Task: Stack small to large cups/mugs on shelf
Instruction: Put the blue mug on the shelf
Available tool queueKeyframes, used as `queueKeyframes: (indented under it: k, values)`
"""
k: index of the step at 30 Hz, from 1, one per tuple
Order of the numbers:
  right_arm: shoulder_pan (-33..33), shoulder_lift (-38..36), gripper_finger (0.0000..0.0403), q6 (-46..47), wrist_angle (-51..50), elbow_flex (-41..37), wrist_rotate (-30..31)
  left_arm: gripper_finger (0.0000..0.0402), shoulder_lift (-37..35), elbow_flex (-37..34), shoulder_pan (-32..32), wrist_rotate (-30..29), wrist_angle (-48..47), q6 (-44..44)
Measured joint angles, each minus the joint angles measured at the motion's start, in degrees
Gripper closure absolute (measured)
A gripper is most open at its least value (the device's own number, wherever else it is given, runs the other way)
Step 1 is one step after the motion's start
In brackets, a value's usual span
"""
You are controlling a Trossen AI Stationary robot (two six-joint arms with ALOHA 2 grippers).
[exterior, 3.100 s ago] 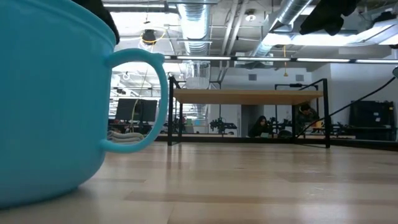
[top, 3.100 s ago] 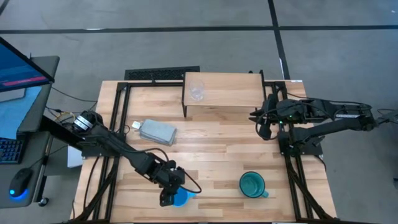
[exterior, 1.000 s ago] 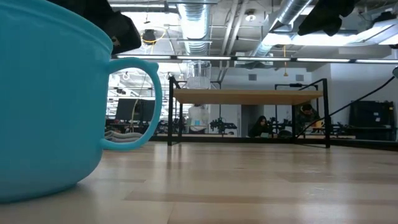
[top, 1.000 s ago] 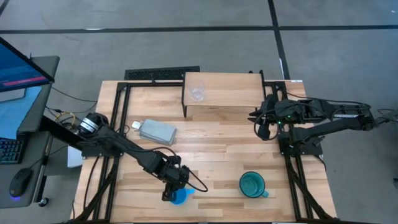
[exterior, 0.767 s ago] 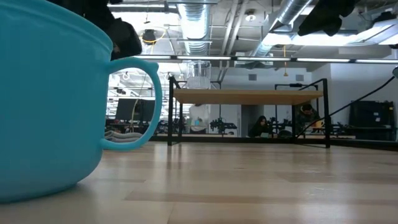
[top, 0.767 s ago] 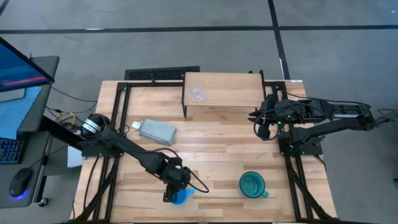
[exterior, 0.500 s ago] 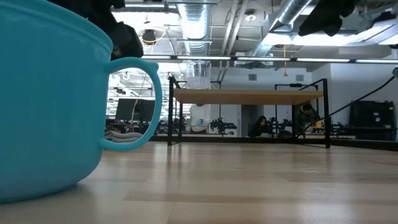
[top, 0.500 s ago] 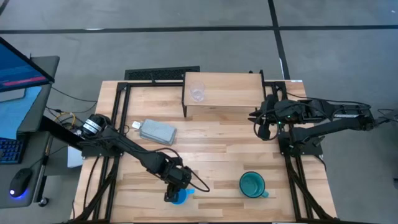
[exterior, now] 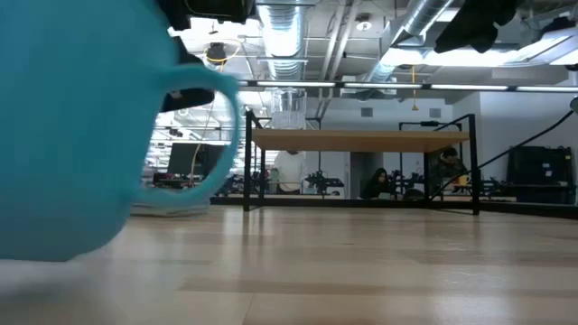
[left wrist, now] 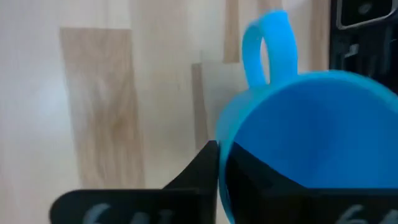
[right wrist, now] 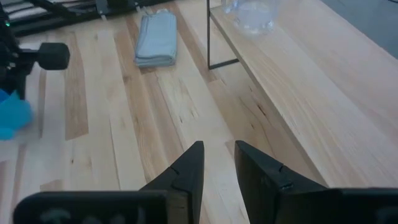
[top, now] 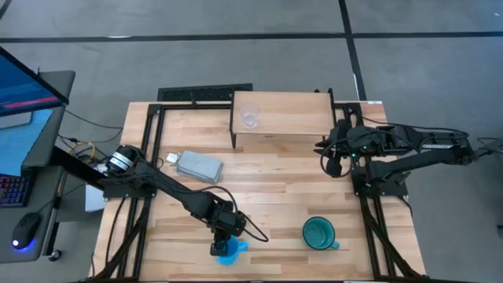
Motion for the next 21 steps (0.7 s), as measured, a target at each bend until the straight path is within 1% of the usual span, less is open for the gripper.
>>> queueKeyframes:
  k: [6, 12, 15, 21]
  values:
    - [0.0, 0.0, 0.0290, 0.0, -0.2, 0.0, 0.0, 0.0398, 0.1, 0.0, 0.6, -0.5, -0.3, 1.3]
    - [0.0, 0.0, 0.0290, 0.0, -0.2, 0.0, 0.0, 0.0400, -0.1, 0.0, 2.4, -1.0, -1.6, 6.0]
    - [0.0, 0.0, 0.0290, 0.0, -0.2, 0.0, 0.0, 0.0400, -0.8, 0.3, 4.3, -1.2, -2.8, 8.6]
    - [0.0, 0.0, 0.0290, -1.0, -0.2, 0.0, 0.0, 0.0401, -3.8, 5.3, 9.4, -4.3, -10.0, 15.4]
